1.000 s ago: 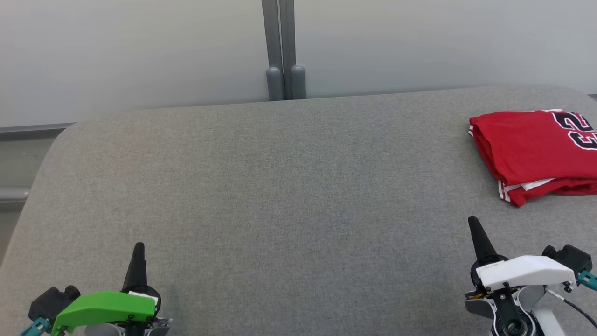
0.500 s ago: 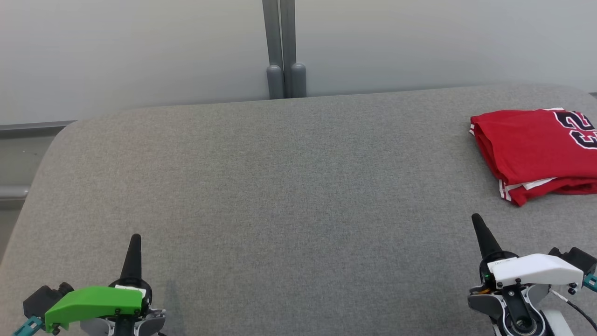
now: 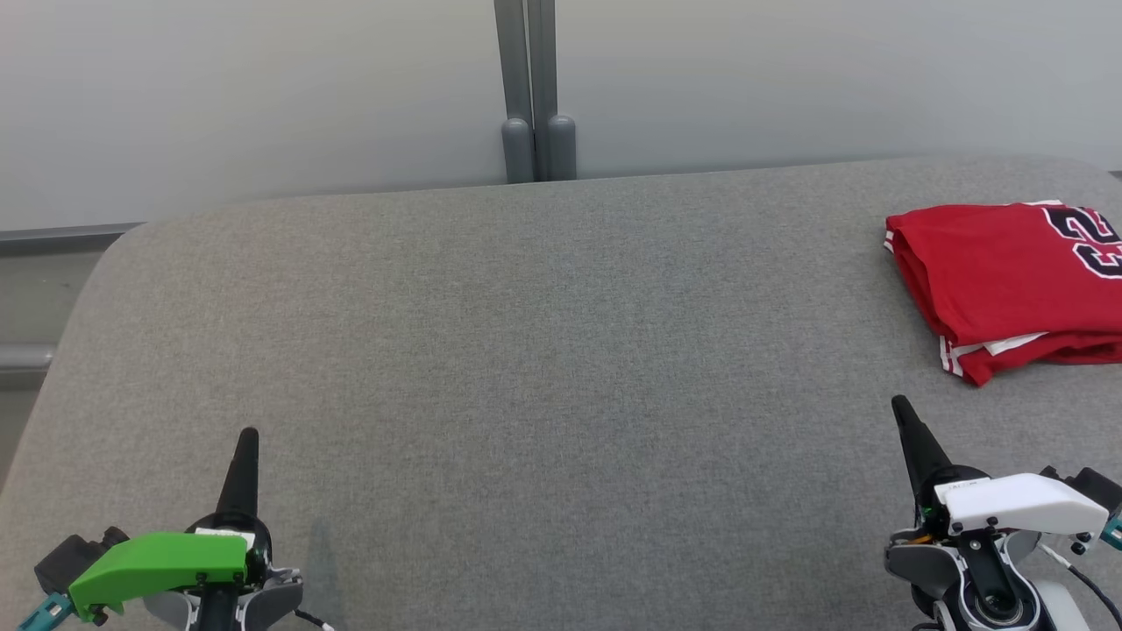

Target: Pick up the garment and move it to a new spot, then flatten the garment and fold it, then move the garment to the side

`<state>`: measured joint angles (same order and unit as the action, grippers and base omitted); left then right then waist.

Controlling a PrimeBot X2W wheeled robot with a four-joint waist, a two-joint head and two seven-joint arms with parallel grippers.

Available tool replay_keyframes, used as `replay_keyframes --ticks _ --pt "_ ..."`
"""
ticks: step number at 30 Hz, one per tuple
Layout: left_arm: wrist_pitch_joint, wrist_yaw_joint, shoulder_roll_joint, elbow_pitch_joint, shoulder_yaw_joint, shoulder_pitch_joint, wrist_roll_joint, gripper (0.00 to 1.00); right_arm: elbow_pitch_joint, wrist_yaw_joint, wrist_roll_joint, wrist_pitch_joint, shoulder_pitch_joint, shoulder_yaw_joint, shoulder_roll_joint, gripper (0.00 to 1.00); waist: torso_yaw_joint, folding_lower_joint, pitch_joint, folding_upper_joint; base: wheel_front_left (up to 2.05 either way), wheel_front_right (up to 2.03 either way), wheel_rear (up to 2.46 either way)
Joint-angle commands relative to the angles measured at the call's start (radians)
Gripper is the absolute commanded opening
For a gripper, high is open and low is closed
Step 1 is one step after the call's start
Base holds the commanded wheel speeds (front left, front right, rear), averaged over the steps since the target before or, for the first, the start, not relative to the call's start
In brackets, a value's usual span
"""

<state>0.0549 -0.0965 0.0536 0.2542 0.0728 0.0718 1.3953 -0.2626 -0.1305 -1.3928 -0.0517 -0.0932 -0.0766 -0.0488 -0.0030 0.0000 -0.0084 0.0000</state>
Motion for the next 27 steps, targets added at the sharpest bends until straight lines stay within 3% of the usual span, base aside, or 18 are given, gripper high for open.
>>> replay_keyframes --ticks 1,27 --pt "0.007 -0.009 0.001 -0.008 0.008 0.022 0.025 0.0 0.01 -0.001 -0.021 -0.008 -0.018 -0.006 -0.005 0.0 0.0 0.0 0.0 0.0 0.0 0.0 0.0" --pt "0.056 -0.035 -0.003 -0.01 0.041 0.043 0.199 0.0 0.02 -0.001 -0.2 -0.058 -0.019 -0.035 -0.005 0.0 0.003 0.0 0.01 0.0 0.0 0.0 0.0"
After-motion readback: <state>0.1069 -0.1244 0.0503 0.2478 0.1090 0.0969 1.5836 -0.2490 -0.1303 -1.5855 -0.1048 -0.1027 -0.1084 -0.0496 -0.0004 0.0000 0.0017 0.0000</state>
